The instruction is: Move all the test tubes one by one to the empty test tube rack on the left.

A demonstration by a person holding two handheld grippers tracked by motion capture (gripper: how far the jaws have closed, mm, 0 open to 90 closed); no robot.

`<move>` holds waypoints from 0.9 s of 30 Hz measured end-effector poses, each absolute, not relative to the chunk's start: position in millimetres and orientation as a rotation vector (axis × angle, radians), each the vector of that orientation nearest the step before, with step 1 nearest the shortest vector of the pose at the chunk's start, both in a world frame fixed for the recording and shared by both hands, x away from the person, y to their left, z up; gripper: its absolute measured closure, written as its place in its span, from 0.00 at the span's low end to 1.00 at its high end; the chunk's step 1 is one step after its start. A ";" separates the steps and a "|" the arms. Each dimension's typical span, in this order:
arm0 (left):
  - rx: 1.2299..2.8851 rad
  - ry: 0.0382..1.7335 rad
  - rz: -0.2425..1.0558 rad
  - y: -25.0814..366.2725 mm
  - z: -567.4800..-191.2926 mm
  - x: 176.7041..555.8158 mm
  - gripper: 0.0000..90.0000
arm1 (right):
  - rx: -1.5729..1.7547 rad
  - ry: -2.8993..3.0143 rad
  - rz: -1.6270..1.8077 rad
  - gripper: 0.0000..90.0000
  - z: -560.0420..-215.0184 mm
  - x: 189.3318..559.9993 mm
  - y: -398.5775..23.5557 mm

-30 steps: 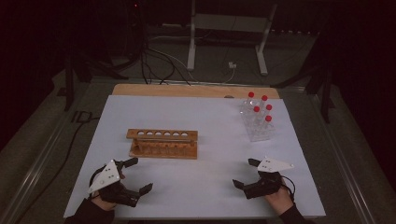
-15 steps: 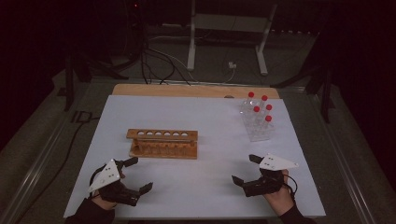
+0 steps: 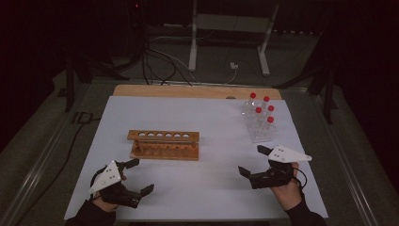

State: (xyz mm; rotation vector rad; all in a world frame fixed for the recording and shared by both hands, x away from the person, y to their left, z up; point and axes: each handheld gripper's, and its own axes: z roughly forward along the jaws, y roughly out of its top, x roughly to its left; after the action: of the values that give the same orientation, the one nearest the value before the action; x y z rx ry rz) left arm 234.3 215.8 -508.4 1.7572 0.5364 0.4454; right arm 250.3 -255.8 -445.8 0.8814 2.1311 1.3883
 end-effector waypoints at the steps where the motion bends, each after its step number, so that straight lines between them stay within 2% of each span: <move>1: 1.758 0.536 0.444 215.8 -508.4 234.4 0.01 | 0.880 2.125 1.395 0.00 -443.0 251.8 -256.5; 12: 1.756 0.527 0.441 215.7 -508.0 233.5 0.01 | 0.881 2.018 1.399 0.00 -409.9 274.7 -268.3; 27: 1.760 0.523 0.437 215.5 -508.2 233.8 0.01 | 1.025 1.915 1.352 0.00 -406.2 318.8 -298.6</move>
State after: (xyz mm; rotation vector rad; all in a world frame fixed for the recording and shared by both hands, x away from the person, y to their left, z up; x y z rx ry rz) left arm 233.8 215.5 -508.2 1.7596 0.5228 0.4370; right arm 318.8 -298.6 -406.2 1.0255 1.9149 1.3523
